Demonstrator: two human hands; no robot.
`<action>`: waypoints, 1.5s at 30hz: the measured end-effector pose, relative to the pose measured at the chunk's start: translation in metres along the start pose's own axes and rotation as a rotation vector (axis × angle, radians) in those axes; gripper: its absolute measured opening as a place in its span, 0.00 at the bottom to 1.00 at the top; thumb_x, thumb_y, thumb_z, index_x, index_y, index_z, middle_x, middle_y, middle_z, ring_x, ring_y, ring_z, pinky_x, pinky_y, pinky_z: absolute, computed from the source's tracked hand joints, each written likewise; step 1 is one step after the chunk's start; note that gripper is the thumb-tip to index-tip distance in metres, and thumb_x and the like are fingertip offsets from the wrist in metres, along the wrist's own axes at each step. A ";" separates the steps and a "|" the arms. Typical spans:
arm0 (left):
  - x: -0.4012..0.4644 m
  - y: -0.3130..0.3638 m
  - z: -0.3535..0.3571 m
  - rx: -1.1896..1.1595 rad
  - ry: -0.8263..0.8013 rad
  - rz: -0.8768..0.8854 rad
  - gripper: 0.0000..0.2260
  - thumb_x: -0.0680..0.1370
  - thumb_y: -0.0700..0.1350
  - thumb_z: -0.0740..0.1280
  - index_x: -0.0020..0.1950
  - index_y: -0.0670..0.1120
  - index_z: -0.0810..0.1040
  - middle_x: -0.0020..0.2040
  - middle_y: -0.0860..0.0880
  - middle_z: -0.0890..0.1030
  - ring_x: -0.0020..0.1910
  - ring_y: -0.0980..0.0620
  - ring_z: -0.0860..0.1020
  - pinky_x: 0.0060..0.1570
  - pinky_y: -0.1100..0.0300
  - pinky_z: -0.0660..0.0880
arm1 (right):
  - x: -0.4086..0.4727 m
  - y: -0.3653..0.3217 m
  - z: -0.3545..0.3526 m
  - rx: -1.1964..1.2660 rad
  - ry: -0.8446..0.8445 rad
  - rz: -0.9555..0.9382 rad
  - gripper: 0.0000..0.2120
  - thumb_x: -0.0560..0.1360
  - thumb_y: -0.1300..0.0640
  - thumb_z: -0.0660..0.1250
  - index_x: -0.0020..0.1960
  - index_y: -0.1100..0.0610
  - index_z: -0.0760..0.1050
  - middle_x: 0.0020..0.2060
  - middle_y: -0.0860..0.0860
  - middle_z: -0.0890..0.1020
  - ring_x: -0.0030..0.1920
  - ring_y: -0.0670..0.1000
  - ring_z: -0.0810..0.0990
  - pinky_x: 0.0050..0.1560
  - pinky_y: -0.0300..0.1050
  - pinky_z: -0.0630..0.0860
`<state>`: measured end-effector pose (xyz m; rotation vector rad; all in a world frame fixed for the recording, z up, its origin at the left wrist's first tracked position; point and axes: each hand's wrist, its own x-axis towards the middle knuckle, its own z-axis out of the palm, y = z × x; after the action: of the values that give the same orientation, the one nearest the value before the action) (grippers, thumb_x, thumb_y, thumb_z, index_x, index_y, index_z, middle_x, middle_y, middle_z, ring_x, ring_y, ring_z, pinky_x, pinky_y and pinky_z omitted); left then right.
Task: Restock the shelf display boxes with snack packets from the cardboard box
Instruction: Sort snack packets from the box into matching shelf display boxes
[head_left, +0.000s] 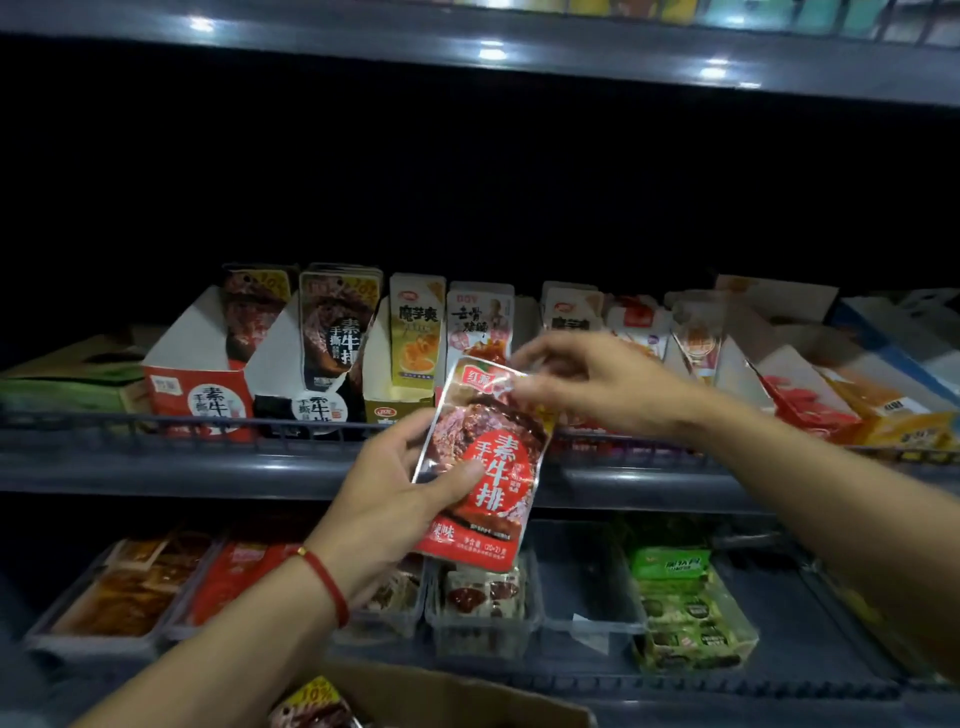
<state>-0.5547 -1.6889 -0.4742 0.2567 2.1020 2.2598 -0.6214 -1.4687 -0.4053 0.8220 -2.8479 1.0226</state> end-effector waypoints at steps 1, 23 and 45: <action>-0.003 0.001 -0.004 0.018 0.009 0.012 0.18 0.74 0.38 0.75 0.60 0.53 0.79 0.50 0.49 0.88 0.48 0.48 0.87 0.48 0.51 0.85 | -0.001 -0.003 0.006 0.079 -0.054 0.015 0.12 0.77 0.43 0.69 0.57 0.46 0.76 0.51 0.44 0.84 0.51 0.45 0.84 0.49 0.46 0.84; -0.001 -0.033 -0.218 0.914 0.721 0.460 0.24 0.73 0.41 0.74 0.69 0.48 0.76 0.71 0.50 0.73 0.70 0.48 0.65 0.69 0.55 0.65 | 0.223 -0.146 0.112 -0.056 0.670 -0.022 0.07 0.84 0.52 0.61 0.58 0.54 0.71 0.51 0.52 0.76 0.43 0.47 0.73 0.35 0.38 0.64; 0.014 -0.041 -0.223 1.098 0.518 0.392 0.37 0.74 0.45 0.70 0.80 0.56 0.60 0.83 0.53 0.55 0.82 0.49 0.49 0.77 0.40 0.59 | 0.284 -0.166 0.172 -0.760 0.292 -0.020 0.08 0.82 0.61 0.63 0.50 0.53 0.64 0.45 0.52 0.71 0.44 0.54 0.70 0.44 0.49 0.66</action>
<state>-0.6051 -1.9041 -0.5278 0.1028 3.6472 1.0527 -0.7583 -1.8132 -0.3923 0.5552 -2.6155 0.0025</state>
